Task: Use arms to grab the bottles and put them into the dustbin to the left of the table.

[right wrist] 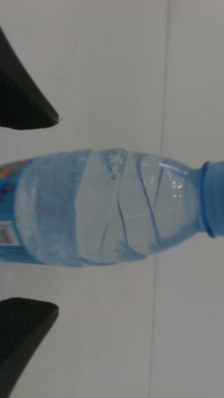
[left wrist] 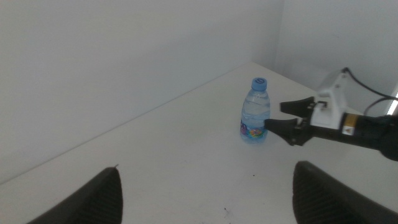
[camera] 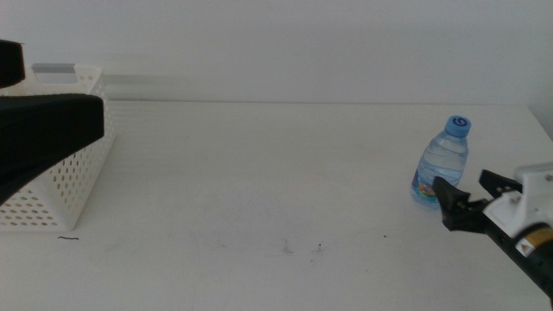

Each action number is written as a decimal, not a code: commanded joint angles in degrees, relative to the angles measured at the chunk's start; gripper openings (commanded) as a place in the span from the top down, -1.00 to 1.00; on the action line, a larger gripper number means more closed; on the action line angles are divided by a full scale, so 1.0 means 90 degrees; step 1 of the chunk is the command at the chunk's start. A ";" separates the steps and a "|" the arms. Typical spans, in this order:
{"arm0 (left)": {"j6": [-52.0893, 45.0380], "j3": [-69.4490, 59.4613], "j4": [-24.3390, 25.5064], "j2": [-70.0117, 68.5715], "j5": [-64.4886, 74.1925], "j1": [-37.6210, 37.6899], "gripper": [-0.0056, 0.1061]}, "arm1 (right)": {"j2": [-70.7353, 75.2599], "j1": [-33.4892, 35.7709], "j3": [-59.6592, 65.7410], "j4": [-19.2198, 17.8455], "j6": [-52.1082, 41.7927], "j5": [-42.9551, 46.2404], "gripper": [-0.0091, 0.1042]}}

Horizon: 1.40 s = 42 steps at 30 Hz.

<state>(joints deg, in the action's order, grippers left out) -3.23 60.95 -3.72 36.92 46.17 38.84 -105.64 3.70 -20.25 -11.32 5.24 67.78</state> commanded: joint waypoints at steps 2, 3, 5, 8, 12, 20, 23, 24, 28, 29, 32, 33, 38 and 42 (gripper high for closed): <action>0.0003 -0.0028 -0.0018 -0.0022 -0.0074 -0.0005 -0.77 | -0.0379 0.0086 -0.0523 -0.0070 -0.0026 -0.0248 -0.64; 0.0003 -0.0028 -0.0018 -0.0022 -0.0074 -0.0005 -0.77 | -0.0493 0.0107 -0.0680 -0.0026 -0.0038 -0.0289 -0.64; 0.0003 -0.0028 -0.0018 -0.0022 -0.0074 -0.0005 -0.77 | -0.0697 0.0161 -0.0982 0.0037 -0.0052 -0.0384 -0.64; 0.0003 -0.0028 -0.0018 -0.0022 -0.0074 -0.0005 -0.77 | -0.0999 0.0218 -0.1500 0.0054 -0.0064 -0.0766 -0.64; 0.0006 -0.0028 -0.0018 -0.0022 -0.0074 -0.0005 -0.77 | -0.1230 0.0266 -0.1845 0.0025 -0.0164 -0.0922 -0.49; 0.0006 -0.0028 -0.0018 -0.0022 -0.0074 -0.0005 -0.77 | -0.0828 0.1212 -0.2242 0.0292 -0.0366 -0.1299 0.88; 0.0005 -0.0028 -0.0018 -0.0022 -0.0062 -0.0005 -0.77 | -0.0864 0.1746 -0.3162 0.0292 -0.0366 -0.2350 0.88; 0.0005 -0.0028 -0.0018 -0.0022 -0.0062 -0.0005 -0.77 | -0.0943 0.1933 -0.3586 0.0292 -0.0366 -0.2839 0.88; 0.0005 -0.0028 -0.0018 -0.0022 -0.0062 -0.0005 -0.77 | -0.1698 0.2517 -0.5247 0.0266 -0.0342 -0.3765 0.88; 0.0005 -0.0028 -0.0018 -0.0022 -0.0062 -0.0005 -0.77 | -0.1891 0.2640 -0.5661 0.0266 -0.0342 -0.3850 0.88; 0.0005 -0.0028 -0.0018 -0.0022 -0.0062 -0.0005 -0.77 | -0.2538 0.2921 -0.6732 0.0266 -0.0342 -0.4370 0.88; 0.0005 -0.0028 -0.0018 -0.0022 -0.0062 -0.0005 -0.77 | -0.2726 0.2997 -0.7032 0.0266 -0.0342 -0.4548 0.88; 0.0005 -0.0028 -0.0018 -0.0022 -0.0062 -0.0005 -0.77 | -0.3270 0.3173 -0.7717 0.0306 -0.0342 -0.4866 0.74; 0.0005 -0.0028 -0.0018 -0.0022 -0.0062 -0.0005 -0.77 | -0.3396 0.3185 -0.7705 0.0343 -0.0068 -0.4923 0.14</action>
<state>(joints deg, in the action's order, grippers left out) -3.23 60.95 -3.72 36.92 46.17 38.84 -136.07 32.13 -89.08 -8.31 4.04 23.40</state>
